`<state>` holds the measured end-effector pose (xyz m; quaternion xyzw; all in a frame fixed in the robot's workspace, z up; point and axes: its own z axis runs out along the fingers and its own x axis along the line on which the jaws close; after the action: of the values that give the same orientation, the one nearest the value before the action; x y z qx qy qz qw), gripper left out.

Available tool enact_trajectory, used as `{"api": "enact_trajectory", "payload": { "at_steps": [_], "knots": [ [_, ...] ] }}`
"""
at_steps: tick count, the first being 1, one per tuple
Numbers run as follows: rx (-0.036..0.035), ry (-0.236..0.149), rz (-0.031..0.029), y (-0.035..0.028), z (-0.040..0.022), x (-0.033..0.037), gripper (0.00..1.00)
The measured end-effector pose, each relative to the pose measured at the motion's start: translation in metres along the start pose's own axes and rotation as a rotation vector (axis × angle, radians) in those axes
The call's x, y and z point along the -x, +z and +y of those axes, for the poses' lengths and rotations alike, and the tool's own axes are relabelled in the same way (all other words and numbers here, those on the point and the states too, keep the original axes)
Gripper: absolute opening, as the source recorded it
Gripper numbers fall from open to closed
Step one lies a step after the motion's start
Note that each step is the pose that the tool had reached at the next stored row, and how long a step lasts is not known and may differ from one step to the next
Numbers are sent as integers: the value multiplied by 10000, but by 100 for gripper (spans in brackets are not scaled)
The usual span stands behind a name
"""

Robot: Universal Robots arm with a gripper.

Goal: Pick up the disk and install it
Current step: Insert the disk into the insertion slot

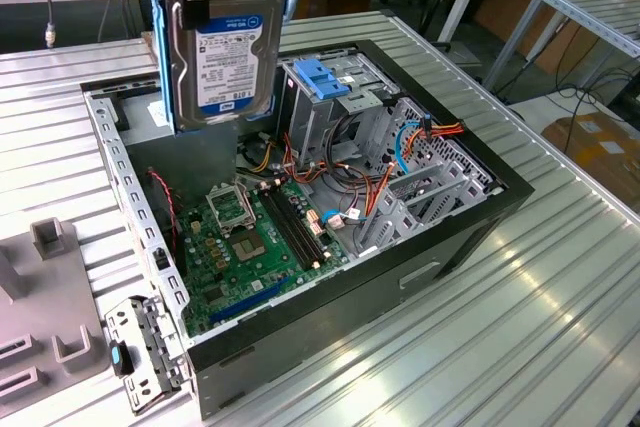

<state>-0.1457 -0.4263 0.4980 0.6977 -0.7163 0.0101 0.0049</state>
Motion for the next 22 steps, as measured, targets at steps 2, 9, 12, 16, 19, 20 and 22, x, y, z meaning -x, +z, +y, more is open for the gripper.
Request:
{"api": "enact_trajectory", "payload": {
  "at_steps": [2, 9, 12, 16, 19, 20, 22],
  "knots": [
    [-1, -1, 34, 6, -3, -76, 37],
    [-3, -1, 136, 28, -120, -259, 37],
    [-4, -1, 147, 33, -261, -265, 37],
    [-3, -1, 150, 42, -503, -261, 37],
    [-3, -2, 151, 46, -648, -260, 37],
    [-4, -2, 150, 48, -683, -259, 37],
    [-3, -2, 151, 50, -767, -258, 37]
  ]
}}
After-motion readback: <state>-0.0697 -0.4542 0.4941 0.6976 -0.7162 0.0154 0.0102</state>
